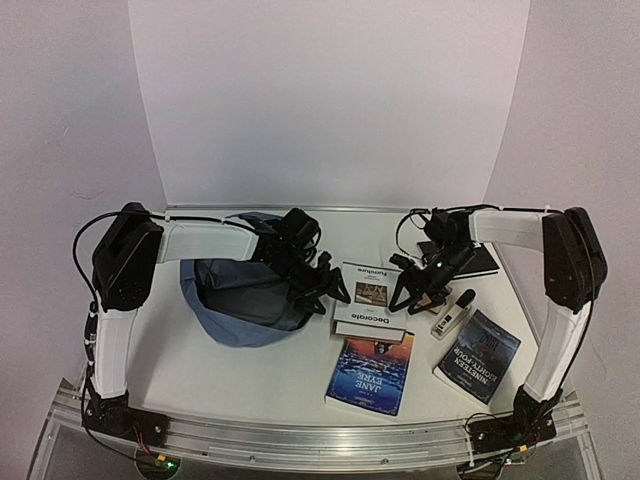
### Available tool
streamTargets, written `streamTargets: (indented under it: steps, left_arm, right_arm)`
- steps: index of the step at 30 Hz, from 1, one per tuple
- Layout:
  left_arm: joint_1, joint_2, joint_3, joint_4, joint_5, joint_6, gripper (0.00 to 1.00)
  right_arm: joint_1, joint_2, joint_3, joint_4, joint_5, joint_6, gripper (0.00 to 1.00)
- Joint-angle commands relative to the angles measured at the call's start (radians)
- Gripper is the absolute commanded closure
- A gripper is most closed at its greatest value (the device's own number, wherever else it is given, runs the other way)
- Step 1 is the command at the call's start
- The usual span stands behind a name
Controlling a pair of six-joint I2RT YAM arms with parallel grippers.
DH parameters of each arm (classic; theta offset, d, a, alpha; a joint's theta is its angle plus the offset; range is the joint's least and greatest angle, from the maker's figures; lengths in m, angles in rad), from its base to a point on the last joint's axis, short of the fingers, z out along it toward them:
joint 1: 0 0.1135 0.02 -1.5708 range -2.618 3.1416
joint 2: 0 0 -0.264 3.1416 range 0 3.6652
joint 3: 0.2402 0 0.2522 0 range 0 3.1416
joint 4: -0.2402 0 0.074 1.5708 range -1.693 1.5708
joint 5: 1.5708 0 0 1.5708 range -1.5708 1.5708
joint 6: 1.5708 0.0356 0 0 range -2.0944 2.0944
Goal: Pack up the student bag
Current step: Adjust the book at the center of the board, then pick up the book from the center of the board.
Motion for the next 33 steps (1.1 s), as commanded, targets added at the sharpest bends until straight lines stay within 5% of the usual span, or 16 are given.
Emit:
streamTargets:
  steps: [1,16,33]
  left_arm:
    - [0.001,0.006,-0.013,0.092,0.019,-0.019,0.27]
    - [0.001,0.097,-0.017,0.289,0.107,-0.072,0.15]
    - [0.001,-0.153,-0.148,0.467,0.082,-0.061,0.71]
  right_arm:
    - [-0.003,0.045,-0.017,0.088,-0.001,0.073,0.15]
    - [0.027,0.125,-0.058,0.166,-0.032,0.081,0.33]
    - [0.029,-0.041,0.02,0.163,-0.143,0.062,0.29]
